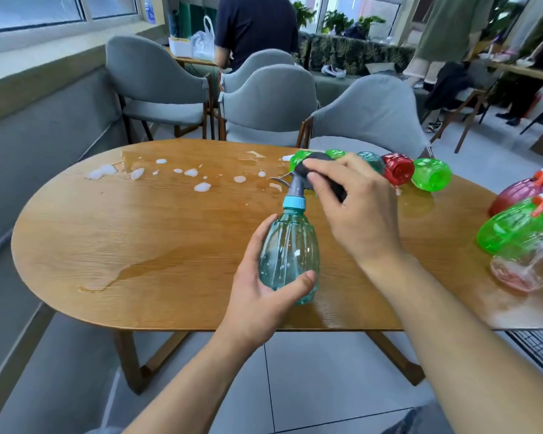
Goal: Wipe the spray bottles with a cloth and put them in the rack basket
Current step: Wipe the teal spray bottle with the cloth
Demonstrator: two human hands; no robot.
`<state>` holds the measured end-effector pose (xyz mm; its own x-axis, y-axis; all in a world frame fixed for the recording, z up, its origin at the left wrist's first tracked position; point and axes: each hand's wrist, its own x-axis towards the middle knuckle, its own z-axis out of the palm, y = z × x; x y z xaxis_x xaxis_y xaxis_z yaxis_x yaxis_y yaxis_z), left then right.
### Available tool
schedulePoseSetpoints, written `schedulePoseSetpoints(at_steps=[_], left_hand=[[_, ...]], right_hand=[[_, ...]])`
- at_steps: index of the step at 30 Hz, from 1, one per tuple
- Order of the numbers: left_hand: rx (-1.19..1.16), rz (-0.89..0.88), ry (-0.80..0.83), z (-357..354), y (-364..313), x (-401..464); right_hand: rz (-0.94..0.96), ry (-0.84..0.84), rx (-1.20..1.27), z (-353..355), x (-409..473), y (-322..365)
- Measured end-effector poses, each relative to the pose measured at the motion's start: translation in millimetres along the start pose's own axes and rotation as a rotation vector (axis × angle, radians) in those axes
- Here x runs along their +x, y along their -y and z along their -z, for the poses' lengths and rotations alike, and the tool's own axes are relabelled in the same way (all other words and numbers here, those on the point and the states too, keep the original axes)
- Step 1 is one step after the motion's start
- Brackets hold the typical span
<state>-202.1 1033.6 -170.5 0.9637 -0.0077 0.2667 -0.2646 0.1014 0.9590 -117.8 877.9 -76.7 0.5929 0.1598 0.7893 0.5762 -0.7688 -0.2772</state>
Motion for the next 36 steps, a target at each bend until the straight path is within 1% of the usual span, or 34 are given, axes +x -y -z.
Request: schedulePoseSetpoints(at_steps=[1, 2, 5, 6, 9, 10, 11, 13, 14, 15, 18, 19, 22, 23, 26, 27, 30, 32, 36], left_hand=[[0.001, -0.004, 0.003, 0, -1, 0], [-0.001, -0.006, -0.004, -1, -1, 0], [-0.007, -0.008, -0.041, 1, -2, -1], [-0.006, -0.007, -0.042, 2, -3, -1], [-0.002, -0.010, -0.018, 4, -5, -3], [-0.004, -0.014, -0.021, 4, -5, -2], [-0.004, -0.016, -0.032, 5, -5, -2], [-0.007, -0.018, -0.058, 7, -4, -1], [-0.006, -0.021, -0.061, 8, -4, -1], [-0.002, -0.021, -0.055, 8, -4, 0], [-0.005, -0.013, -0.033, 7, -6, -2], [-0.006, -0.014, -0.033, 7, -7, -2], [-0.002, -0.010, -0.044, 9, -6, -1], [0.001, -0.010, -0.045, 10, -6, 0], [0.000, -0.005, -0.040, 9, -5, 0], [-0.006, 0.000, -0.045, 9, -5, 0], [-0.013, 0.002, -0.095, 13, -2, 3], [-0.011, 0.006, -0.106, 14, -2, 4], [-0.021, 0.006, -0.051, 9, -5, 2]], right_hand=[[-0.027, -0.029, -0.004, 1, 3, 0], [-0.009, -0.001, 0.018, 0, 3, 3], [0.146, 0.207, 0.101, -4, -8, 14], [0.153, 0.202, 0.080, -3, -8, 14], [-0.006, -0.001, 0.017, 1, 3, 6], [-0.026, -0.013, 0.021, 1, 5, 5], [0.005, 0.028, 0.046, 0, 3, 6], [0.108, 0.178, 0.129, -3, -6, 14], [0.132, 0.209, 0.127, -4, -9, 17], [0.120, 0.182, 0.092, -3, -9, 15], [-0.052, -0.030, 0.001, 3, 2, 3], [-0.043, -0.032, 0.007, 3, 3, 2], [0.098, 0.105, 0.026, 1, -6, 6], [0.088, 0.097, 0.005, 1, -6, 4], [-0.055, -0.015, -0.055, 5, 1, -9], [-0.035, 0.000, -0.049, 7, 0, -11], [0.138, 0.159, -0.074, 10, -18, -9], [0.160, 0.200, -0.110, 14, -31, -12], [0.104, 0.058, -0.084, 17, -32, -9]])
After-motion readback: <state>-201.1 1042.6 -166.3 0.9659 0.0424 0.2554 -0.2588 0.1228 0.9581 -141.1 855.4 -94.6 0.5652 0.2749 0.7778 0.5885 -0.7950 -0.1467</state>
